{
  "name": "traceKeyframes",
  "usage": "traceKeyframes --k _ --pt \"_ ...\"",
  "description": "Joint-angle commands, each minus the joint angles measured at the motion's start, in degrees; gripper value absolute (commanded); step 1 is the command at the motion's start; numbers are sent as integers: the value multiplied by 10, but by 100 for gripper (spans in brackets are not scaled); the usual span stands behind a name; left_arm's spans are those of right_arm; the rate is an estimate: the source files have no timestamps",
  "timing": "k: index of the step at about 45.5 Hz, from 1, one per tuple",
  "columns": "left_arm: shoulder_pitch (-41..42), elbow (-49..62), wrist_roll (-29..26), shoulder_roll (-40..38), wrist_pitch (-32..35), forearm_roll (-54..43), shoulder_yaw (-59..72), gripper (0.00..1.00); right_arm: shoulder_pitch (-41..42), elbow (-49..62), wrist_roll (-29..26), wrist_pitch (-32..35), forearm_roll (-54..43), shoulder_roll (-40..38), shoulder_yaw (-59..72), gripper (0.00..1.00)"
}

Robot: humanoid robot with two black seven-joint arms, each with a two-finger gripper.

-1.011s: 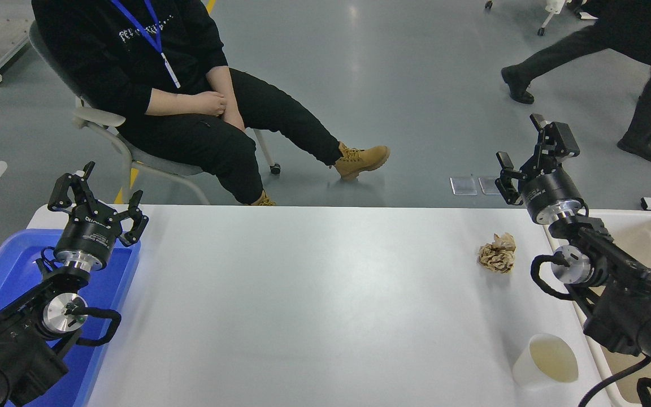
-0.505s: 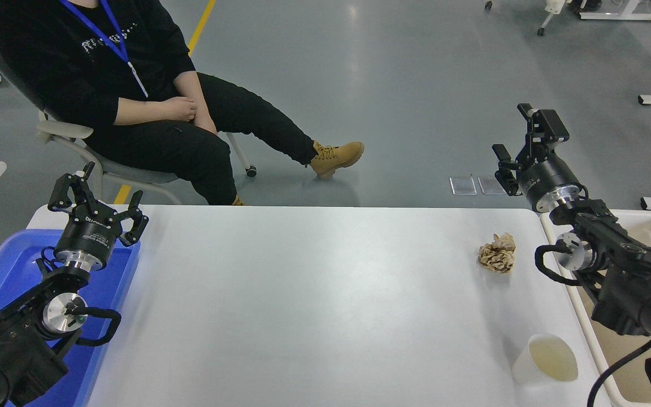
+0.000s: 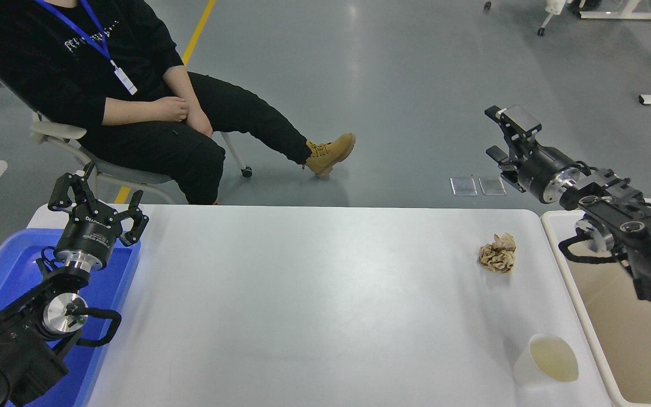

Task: Clean the table surface

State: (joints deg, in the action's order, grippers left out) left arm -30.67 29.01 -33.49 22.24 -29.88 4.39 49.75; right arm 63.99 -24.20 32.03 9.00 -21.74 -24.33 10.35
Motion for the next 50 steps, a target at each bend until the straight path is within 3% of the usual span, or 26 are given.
traceKeyframes --k 1,10,19,28,50 --pt "0 0 0 1 0 0 0 100 46 3 3 10 -107 -28 136 99" --pt "0 0 0 0 0 0 0 100 62 -15 33 11 -248 -71 164 99" --pt "0 0 0 0 0 0 0 100 118 -160 95 10 -391 -178 217 99" --pt "0 0 0 0 0 0 0 100 104 -229 102 10 -509 -246 217 99" --pt "0 0 0 0 0 0 0 100 -38 -284 102 1 -531 -336 184 99"
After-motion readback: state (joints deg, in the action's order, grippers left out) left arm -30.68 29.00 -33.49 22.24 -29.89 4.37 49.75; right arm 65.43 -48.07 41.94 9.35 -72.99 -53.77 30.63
